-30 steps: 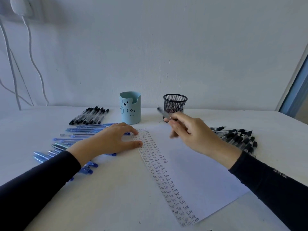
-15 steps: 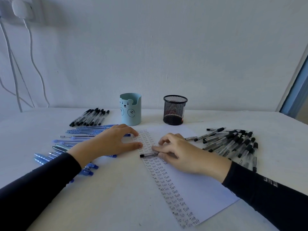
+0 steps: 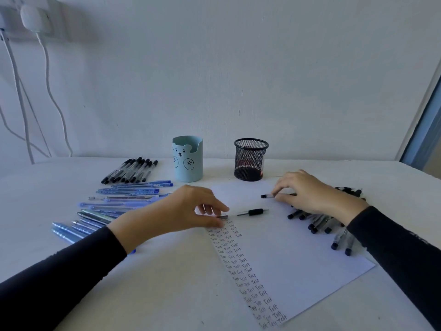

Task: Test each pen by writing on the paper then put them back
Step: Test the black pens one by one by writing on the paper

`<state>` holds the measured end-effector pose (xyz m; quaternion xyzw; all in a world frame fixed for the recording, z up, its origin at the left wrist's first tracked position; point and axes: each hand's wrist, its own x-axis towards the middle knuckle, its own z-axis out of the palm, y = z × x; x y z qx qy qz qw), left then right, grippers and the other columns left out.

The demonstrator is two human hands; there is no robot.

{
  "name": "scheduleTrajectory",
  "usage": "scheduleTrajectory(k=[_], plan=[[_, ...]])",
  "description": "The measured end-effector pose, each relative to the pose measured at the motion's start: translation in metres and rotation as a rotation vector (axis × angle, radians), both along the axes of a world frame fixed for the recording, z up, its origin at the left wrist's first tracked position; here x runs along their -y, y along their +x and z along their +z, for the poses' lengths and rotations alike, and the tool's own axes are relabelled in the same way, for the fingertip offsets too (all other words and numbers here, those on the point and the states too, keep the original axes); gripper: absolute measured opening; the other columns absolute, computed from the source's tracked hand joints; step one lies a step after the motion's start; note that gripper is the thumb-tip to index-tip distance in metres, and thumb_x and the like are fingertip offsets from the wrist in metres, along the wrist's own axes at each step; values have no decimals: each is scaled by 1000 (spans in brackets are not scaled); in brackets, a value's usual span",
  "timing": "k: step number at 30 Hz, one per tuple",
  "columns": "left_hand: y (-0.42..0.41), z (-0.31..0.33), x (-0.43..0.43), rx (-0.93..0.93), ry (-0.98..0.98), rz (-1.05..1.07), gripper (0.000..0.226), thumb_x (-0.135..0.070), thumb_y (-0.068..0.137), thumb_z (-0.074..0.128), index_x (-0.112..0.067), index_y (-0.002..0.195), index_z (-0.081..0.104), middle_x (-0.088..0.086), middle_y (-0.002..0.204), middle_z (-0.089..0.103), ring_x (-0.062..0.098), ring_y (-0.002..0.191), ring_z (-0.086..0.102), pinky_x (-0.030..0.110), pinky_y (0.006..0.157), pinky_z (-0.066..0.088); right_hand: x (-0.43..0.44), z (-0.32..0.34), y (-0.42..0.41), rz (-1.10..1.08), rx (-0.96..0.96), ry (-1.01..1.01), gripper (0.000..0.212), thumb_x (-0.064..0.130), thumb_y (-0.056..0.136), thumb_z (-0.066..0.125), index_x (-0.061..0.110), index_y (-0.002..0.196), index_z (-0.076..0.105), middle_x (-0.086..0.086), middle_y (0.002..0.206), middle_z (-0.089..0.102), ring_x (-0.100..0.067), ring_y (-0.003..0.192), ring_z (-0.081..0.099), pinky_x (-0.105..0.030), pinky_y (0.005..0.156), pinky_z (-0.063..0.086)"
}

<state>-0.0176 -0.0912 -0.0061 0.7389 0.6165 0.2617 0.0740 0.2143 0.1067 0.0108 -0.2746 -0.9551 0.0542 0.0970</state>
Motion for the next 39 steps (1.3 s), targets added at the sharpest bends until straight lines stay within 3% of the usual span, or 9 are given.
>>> scheduleTrajectory(k=[7,11,15,17,20,25,29,34,39], plan=[[-27,14,1,-120,382,47,19,-16,83,72,-17,102,75,-9,89,67,-2,76,64,4,72,46,7,5,-5,27,-416,-71,23,33,103,40,20,122,41,-4,107,65,-25,90,63,-43,80,52],[-57,42,9,144,688,440,19,-8,85,72,-20,100,72,-4,88,67,1,72,64,5,73,47,25,15,-8,93,-478,-232,24,42,102,34,34,124,40,-10,85,59,-21,71,57,-23,63,46],[-98,39,7,190,535,803,14,-15,86,70,-13,99,75,-1,84,69,5,70,60,13,71,46,50,17,-19,147,-422,-485,44,75,87,37,40,98,62,-18,106,63,-31,97,61,-42,91,48],[-113,29,5,124,369,839,9,-11,86,67,-16,90,74,0,79,65,15,73,58,22,73,42,61,15,-24,153,-404,-535,70,93,66,44,28,84,63,-13,80,55,-25,72,53,-37,70,43],[-128,17,-3,-54,195,885,23,-5,84,60,-14,63,63,10,66,59,24,64,49,28,65,41,66,8,-27,183,-395,-596,64,78,62,65,18,79,49,5,62,37,-11,56,30,-25,55,25],[-133,12,-17,-197,81,928,42,4,82,53,-12,45,41,9,52,44,26,50,40,26,49,32,63,10,-21,266,-415,-679,48,54,73,74,19,89,46,15,57,40,-7,53,33,-15,51,28],[-136,8,-20,-218,38,944,30,-8,89,59,-8,59,60,14,72,65,29,63,59,29,57,42,61,10,-22,268,-447,-746,43,51,89,62,23,121,54,11,65,49,-1,63,49,-14,68,39],[-110,15,-15,-230,130,851,24,-25,95,58,-4,88,69,7,87,58,23,77,56,29,68,41,63,11,-30,151,-674,-1114,52,45,105,26,10,126,57,-15,75,67,-24,66,62,-32,62,51],[-62,4,-10,-217,101,546,30,-41,92,58,-15,96,71,-6,88,60,5,76,54,23,70,42,73,-1,-30,124,-526,-1008,34,18,105,31,12,128,56,-16,75,72,-21,62,62,-29,59,50]])
